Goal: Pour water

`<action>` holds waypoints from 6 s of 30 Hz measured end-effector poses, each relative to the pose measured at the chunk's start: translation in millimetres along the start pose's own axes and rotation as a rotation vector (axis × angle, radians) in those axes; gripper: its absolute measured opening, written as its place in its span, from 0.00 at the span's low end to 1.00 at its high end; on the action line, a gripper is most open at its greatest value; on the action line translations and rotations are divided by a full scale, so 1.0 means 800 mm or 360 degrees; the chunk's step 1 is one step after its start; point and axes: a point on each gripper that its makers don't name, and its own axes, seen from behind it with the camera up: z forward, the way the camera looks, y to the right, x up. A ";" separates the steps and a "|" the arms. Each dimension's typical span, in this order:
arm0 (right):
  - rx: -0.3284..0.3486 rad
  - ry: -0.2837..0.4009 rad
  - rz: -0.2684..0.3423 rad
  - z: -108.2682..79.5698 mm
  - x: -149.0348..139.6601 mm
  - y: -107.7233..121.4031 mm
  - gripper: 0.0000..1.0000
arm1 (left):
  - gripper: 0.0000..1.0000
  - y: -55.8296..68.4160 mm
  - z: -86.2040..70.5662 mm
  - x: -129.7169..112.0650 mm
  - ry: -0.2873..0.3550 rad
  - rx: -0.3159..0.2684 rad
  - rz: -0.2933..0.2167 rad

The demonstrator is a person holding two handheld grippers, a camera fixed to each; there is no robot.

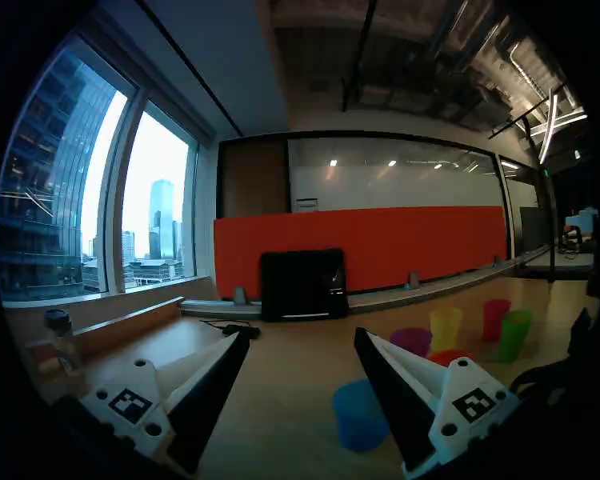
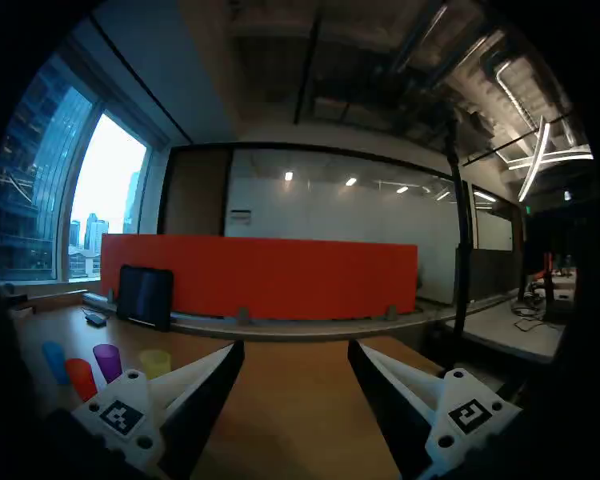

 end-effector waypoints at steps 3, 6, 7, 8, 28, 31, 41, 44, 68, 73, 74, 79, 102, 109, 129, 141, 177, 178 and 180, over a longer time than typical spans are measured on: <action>0.0003 -0.0003 0.0000 0.001 0.001 -0.002 1.00 | 0.98 0.003 0.001 -0.002 0.0004 -0.0005 -0.0002; 0.0007 -0.0004 0.0000 0.000 0.002 -0.004 1.00 | 0.98 0.005 0.002 -0.006 -0.0001 -0.0007 -0.0003; 0.0006 -0.0004 0.0000 0.000 0.003 -0.003 1.00 | 0.98 0.005 0.002 -0.008 -0.0003 -0.0007 -0.0004; 0.0005 -0.0004 0.0000 0.000 0.003 -0.003 1.00 | 0.97 0.005 0.002 -0.009 -0.0005 -0.0007 -0.0005; -0.0016 -0.0012 0.0019 -0.002 0.001 0.003 1.00 | 0.98 -0.003 0.006 -0.025 -0.0040 -0.0001 -0.0090; -0.0016 -0.0010 0.0018 -0.003 0.002 0.004 1.00 | 0.97 -0.004 0.006 -0.027 -0.0053 0.0001 -0.0089; -0.0023 -0.0010 0.0026 -0.006 0.001 0.010 1.00 | 0.98 -0.004 0.012 -0.042 -0.0128 -0.0006 -0.0088; -0.0026 -0.0009 0.0028 -0.006 0.000 0.012 1.00 | 0.98 -0.003 0.014 -0.044 -0.0136 -0.0009 -0.0088; 0.0018 0.0022 -0.0003 -0.006 -0.002 0.015 1.00 | 0.98 -0.002 0.016 -0.046 -0.0143 -0.0022 -0.0087; 0.0057 0.0022 -0.0017 -0.004 -0.012 0.015 1.00 | 0.98 -0.002 0.016 -0.046 -0.0144 -0.0022 -0.0086; 0.0065 0.0020 -0.0018 -0.004 -0.014 0.015 1.00 | 0.98 -0.002 0.016 -0.046 -0.0143 -0.0022 -0.0086; 0.0094 0.0025 -0.0019 0.000 -0.025 0.017 1.00 | 0.98 -0.002 0.016 -0.046 -0.0143 -0.0021 -0.0086; 0.0173 0.0024 0.0018 0.023 -0.078 -0.032 1.00 | 0.98 -0.003 0.016 -0.047 -0.0143 -0.0021 -0.0086; 0.0163 -0.0010 0.0027 0.026 -0.096 -0.049 1.00 | 0.97 -0.003 0.016 -0.047 -0.0143 -0.0021 -0.0086; 0.0087 -0.0080 0.0097 0.035 -0.119 -0.044 1.00 | 0.98 -0.002 0.015 -0.047 -0.0143 -0.0021 -0.0086; 0.0074 -0.0106 0.0068 0.040 -0.132 -0.049 1.00 | 0.98 -0.002 0.015 -0.046 -0.0143 -0.0021 -0.0086; 0.0080 -0.0109 0.0062 0.036 -0.131 -0.050 1.00 | 0.98 -0.003 0.015 -0.047 -0.0143 -0.0021 -0.0086; 0.0080 -0.0109 0.0062 0.037 -0.131 -0.050 1.00 | 0.98 -0.003 0.015 -0.047 -0.0143 -0.0021 -0.0086; 0.0080 -0.0109 0.0062 0.037 -0.130 -0.050 1.00 | 0.98 -0.003 0.015 -0.047 -0.0144 -0.0021 -0.0086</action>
